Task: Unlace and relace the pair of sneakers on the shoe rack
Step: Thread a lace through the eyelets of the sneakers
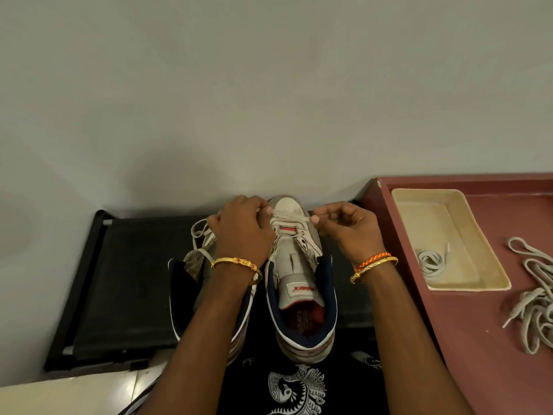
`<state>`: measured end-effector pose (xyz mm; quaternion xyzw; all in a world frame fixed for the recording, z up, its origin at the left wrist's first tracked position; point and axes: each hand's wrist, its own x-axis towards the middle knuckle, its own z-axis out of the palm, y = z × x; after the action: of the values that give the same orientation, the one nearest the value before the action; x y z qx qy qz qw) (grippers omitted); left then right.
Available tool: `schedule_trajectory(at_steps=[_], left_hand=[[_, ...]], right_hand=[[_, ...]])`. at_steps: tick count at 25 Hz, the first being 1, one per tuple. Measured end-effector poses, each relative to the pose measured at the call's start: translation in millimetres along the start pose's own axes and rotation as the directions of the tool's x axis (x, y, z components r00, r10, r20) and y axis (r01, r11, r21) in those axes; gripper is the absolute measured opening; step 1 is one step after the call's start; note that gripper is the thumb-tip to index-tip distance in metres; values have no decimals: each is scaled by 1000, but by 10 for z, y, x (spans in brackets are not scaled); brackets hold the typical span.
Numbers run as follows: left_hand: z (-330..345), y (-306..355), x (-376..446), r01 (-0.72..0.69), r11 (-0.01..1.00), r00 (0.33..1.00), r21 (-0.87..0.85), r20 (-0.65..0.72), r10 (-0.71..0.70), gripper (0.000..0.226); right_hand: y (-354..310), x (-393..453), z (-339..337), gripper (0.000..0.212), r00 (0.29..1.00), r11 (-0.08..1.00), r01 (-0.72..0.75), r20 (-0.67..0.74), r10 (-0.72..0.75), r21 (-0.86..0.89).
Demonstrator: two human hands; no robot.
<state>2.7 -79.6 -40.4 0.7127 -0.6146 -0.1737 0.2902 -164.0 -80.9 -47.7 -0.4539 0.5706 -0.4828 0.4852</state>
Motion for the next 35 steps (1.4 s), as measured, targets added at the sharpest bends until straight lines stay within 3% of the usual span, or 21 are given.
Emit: schedule_trajectory(at_steps=[1,3,5,7,13,17,19,21,23,29,35], left_hand=[[-10,-5,-11,30,994,1000,101,6,-31,15],[4,-14,-34,-40,959,997,281,78,19,21],[35,20,-58,-176,940,974,294,192,122,29],[91,86,-64,-215,953,952,215,263,156,26],[160,86,-40,-39,998,956,-41,289,49,8],[206,125,-37,51,990,944,128,317,-90,8],[247,142,-30,84,978,924,192,353,-148,11],[279,152,-18,93,976,899,200,404,-168,20],[300,154,-2,130,980,883,152,432,-184,24],[300,81,12,229,968,880,104,404,-252,16],[345,27,45,272,962,873,39,411,-263,15]], right_hand=[[19,4,-12,12,1000,1000,-21,-14,21,10],[49,10,-14,13,999,997,-47,-20,48,55],[49,9,13,17,998,994,-45,45,41,96],[38,8,50,19,995,994,-39,100,29,100],[99,42,57,22,994,995,-85,60,88,-55],[167,55,96,19,988,966,-140,39,152,-217],[146,38,68,11,947,908,-243,121,299,-341],[113,26,55,6,881,849,-355,166,444,-391],[102,42,92,12,861,820,-389,150,485,-420],[202,77,332,36,926,629,-254,3,378,-734],[151,107,74,17,927,772,-209,131,353,-600]])
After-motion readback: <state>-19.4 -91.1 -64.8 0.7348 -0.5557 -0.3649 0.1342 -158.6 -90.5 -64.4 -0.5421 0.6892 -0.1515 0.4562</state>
